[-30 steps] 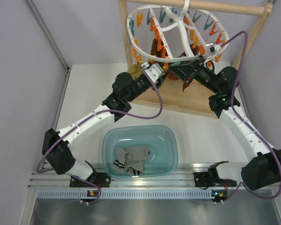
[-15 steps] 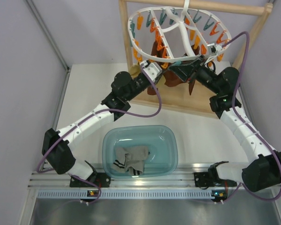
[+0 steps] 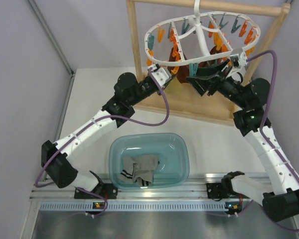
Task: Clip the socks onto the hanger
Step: Open the clamp at the hanger, then pick up the sock from the bin.
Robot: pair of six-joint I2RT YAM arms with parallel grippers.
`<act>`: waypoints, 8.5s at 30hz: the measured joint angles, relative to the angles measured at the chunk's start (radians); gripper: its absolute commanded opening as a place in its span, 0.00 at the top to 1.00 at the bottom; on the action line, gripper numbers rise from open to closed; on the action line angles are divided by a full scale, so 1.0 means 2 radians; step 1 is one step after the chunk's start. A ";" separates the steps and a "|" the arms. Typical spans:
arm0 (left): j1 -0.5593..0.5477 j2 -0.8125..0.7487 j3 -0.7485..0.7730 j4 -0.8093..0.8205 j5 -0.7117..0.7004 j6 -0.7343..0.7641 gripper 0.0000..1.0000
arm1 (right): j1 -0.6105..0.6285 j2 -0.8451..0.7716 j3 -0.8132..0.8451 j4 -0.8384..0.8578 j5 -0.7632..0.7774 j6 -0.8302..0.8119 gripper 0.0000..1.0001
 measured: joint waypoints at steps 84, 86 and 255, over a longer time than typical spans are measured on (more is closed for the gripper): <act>0.005 -0.010 0.002 -0.022 0.032 0.047 1.00 | 0.079 0.064 -0.052 0.173 0.071 -0.057 0.32; 0.005 -0.010 0.002 -0.021 0.033 0.046 1.00 | 0.080 0.066 -0.052 0.178 0.071 -0.062 0.33; -0.103 0.006 -0.029 -0.522 0.036 0.019 1.00 | 0.090 0.090 0.003 0.055 0.147 -0.057 1.00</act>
